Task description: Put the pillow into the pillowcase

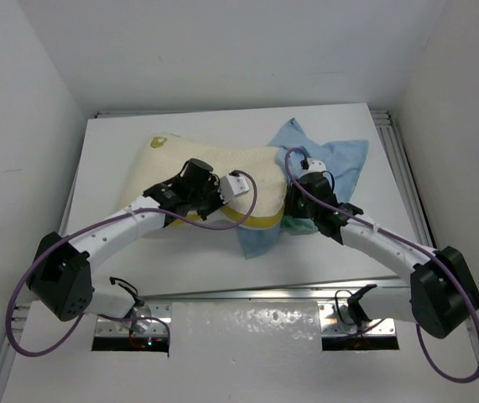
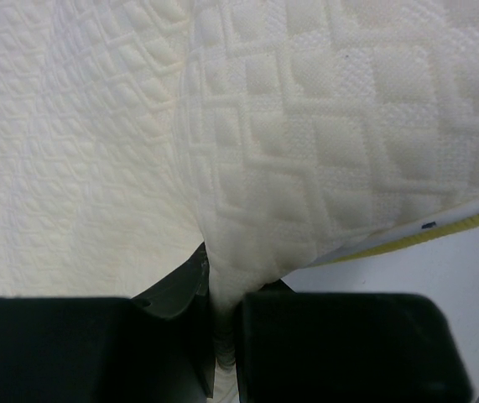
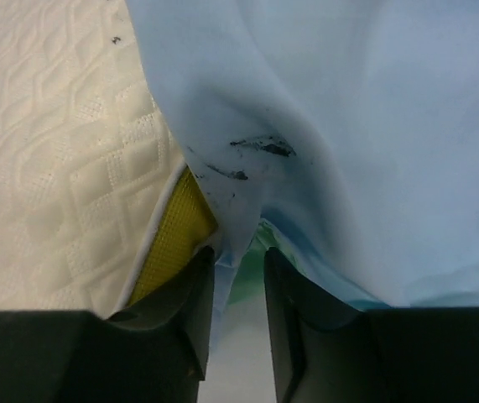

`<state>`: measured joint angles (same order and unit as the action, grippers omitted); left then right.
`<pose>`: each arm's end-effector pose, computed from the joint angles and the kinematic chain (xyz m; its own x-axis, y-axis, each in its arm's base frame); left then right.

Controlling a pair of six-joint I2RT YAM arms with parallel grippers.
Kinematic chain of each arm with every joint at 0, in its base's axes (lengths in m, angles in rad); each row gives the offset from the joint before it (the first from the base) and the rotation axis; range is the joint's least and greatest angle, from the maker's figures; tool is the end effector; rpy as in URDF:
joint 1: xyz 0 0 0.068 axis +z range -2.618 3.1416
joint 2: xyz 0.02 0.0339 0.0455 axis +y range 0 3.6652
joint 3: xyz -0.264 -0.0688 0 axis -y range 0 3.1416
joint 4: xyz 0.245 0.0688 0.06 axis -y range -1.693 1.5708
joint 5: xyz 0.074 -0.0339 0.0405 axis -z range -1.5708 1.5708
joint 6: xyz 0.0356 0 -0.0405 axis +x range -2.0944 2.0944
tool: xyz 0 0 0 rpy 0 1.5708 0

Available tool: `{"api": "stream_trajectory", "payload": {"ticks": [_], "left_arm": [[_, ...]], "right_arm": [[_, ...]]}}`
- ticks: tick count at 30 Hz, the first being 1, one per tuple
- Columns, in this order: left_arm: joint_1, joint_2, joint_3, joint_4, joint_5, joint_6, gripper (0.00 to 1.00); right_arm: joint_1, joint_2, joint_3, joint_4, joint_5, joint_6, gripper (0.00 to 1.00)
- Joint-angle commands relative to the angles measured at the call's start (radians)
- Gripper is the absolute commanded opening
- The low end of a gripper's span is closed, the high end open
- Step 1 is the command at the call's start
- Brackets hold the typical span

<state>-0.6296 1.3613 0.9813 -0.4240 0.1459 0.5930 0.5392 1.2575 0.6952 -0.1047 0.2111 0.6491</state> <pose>0.2319 -0.1753 0.2579 -0.1116 0.7653 -0.6339 0.8760 0.3769 0.3009 0.2299 0.1288 0.2175 -0.6410 0.3052 -0.7042 0.0335 0.9278 0.3717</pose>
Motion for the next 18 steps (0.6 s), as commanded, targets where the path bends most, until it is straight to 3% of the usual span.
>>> {"api": "stream_trajectory", "payload": {"ticks": [1,6,9,12,13,14,16,17,18], "left_arm": [[-0.002,-0.007,0.066,0.087,0.032,-0.022,0.0],[-0.004,-0.004,0.068,0.088,0.027,-0.013,0.0],[-0.004,0.001,0.068,0.09,0.032,-0.016,0.0],[-0.002,0.005,0.068,0.09,0.038,-0.027,0.0],[-0.002,0.007,0.069,0.088,0.038,-0.042,0.0],[-0.002,0.01,0.069,0.084,0.044,-0.047,0.0],[-0.004,0.009,0.068,0.074,0.052,-0.055,0.0],[-0.002,0.01,0.068,0.07,0.055,-0.055,0.0],[-0.004,0.009,0.071,0.062,0.055,-0.055,0.0]], "right_arm": [[0.005,0.013,-0.048,0.172,-0.07,0.018,0.33],[0.005,0.028,-0.083,0.23,-0.078,0.053,0.38],[0.005,0.06,-0.083,0.266,-0.059,0.067,0.52],[0.005,0.1,-0.1,0.358,-0.047,0.087,0.55],[0.005,0.109,-0.106,0.384,-0.044,0.096,0.51],[0.007,0.118,-0.126,0.417,-0.039,0.112,0.35],[0.005,0.144,-0.16,0.548,-0.029,0.13,0.2],[0.005,0.148,-0.193,0.613,-0.015,0.136,0.03],[0.005,0.142,-0.206,0.625,0.023,0.135,0.0]]}}
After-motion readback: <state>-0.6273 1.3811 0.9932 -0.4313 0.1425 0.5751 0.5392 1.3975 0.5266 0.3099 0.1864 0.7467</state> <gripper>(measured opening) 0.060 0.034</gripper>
